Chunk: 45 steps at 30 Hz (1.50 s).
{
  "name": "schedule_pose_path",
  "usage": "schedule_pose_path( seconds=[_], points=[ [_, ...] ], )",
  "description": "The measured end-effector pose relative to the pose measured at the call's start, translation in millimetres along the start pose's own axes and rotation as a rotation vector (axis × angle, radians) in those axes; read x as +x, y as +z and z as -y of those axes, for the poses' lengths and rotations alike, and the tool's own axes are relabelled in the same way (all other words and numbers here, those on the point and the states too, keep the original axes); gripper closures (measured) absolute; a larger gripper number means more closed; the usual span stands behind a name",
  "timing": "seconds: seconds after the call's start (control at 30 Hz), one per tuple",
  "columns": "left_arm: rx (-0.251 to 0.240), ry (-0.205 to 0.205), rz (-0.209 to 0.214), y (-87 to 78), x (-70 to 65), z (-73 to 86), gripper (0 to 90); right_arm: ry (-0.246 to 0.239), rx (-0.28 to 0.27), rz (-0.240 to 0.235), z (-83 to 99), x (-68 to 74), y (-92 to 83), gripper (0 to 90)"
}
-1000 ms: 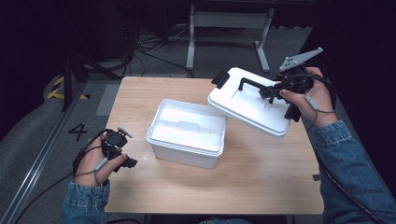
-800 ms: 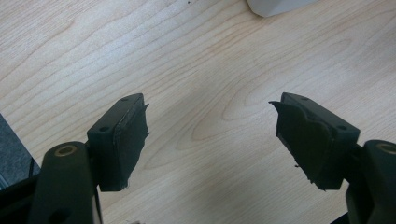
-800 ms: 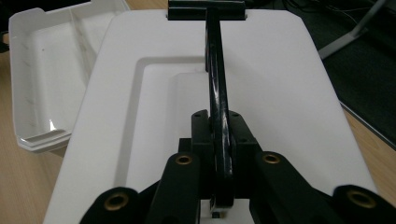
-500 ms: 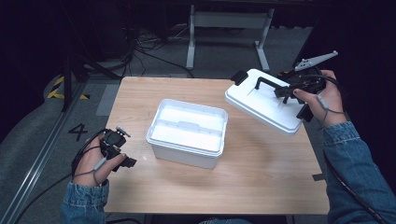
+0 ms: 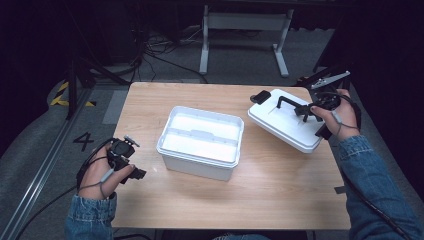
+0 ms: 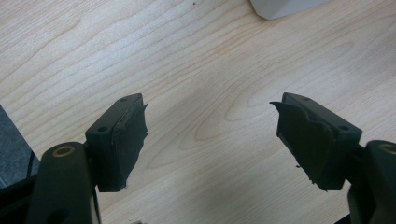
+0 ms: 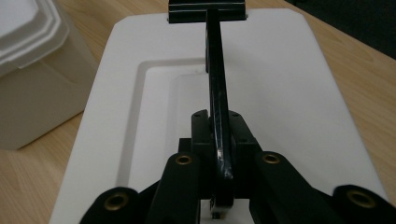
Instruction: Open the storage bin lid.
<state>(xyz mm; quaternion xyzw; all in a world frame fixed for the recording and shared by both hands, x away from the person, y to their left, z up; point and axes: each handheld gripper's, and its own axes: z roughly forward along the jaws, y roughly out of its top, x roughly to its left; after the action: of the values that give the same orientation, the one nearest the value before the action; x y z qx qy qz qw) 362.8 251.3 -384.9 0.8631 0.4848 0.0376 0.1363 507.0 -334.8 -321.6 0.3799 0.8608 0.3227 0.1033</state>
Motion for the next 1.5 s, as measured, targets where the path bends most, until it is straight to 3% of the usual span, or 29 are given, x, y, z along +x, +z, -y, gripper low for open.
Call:
schedule_pose_path(
  seconds=[0.53, 1.37, 1.4, 1.5],
  points=[
    [-0.003, -0.002, -0.001, 0.5, 0.2, 0.2, 25.1, 0.039, 0.031, -0.031, 35.0, -6.9, 45.7, 84.7],
    [0.005, -0.013, 0.003, 3.3, 0.3, -3.8, 24.1, 0.109, 0.027, -0.082, 70.9, -11.7, 70.7, 84.5],
    [0.009, 0.004, 0.001, 3.2, 1.4, -4.4, 24.1, 0.116, 0.028, -0.085, 71.8, -12.2, 71.4, 84.5],
    [0.011, 0.004, 0.002, 3.4, 1.1, -4.5, 24.1, 0.131, 0.035, -0.092, 73.9, -13.7, 73.5, 84.3]
  ],
)
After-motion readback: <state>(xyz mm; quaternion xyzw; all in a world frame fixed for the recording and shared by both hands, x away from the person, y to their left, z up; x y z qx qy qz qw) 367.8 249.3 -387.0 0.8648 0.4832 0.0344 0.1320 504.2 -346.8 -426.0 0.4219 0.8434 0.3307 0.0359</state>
